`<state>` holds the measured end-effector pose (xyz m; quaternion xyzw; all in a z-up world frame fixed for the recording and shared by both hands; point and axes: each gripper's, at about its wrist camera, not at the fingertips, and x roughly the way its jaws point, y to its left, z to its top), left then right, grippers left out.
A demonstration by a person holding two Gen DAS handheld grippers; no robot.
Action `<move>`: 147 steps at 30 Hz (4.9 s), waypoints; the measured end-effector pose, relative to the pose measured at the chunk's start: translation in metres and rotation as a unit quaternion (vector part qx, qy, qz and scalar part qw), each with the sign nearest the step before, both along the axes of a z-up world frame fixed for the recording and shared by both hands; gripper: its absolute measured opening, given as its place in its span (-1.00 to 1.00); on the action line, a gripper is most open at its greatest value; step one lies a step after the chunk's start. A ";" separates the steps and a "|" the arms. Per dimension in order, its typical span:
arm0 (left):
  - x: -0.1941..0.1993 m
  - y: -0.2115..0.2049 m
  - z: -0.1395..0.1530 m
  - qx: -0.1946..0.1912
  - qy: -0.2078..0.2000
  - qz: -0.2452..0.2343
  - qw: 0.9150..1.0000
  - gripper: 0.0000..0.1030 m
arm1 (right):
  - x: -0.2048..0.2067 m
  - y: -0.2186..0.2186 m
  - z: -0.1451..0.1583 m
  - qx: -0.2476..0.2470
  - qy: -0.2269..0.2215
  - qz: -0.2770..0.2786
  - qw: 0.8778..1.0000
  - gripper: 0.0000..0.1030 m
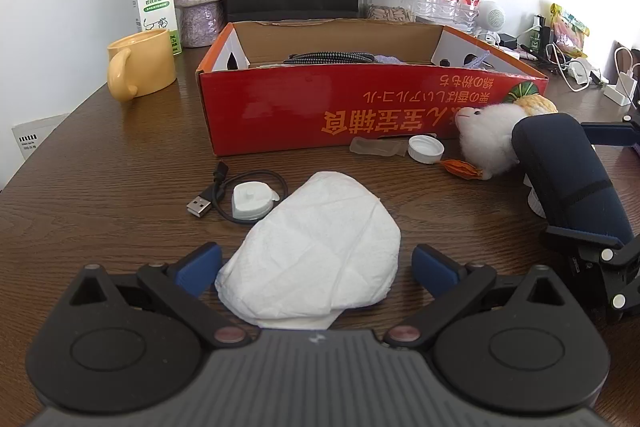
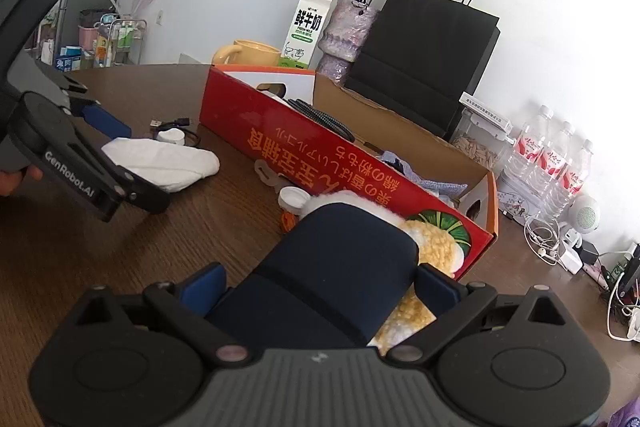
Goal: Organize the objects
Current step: 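Grasp the white tissue with the left tool while the right tool grasps the navy cushion, then carry tissue and cushion into the box while both tools open to release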
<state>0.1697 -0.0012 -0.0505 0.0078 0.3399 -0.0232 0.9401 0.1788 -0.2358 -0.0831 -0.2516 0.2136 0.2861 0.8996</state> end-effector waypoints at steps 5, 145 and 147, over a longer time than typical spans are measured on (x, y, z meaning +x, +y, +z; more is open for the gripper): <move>-0.001 0.001 0.001 0.002 -0.002 0.009 1.000 1.00 | -0.003 -0.008 0.004 0.054 0.005 -0.034 0.998 0.93; 0.186 -0.012 0.087 -0.018 -0.098 0.050 0.994 1.00 | 0.211 0.032 0.054 0.174 0.073 -0.199 0.962 1.00; 0.184 -0.011 0.087 -0.019 -0.100 0.049 0.994 1.00 | 0.207 0.032 0.056 0.172 0.067 -0.196 0.963 1.00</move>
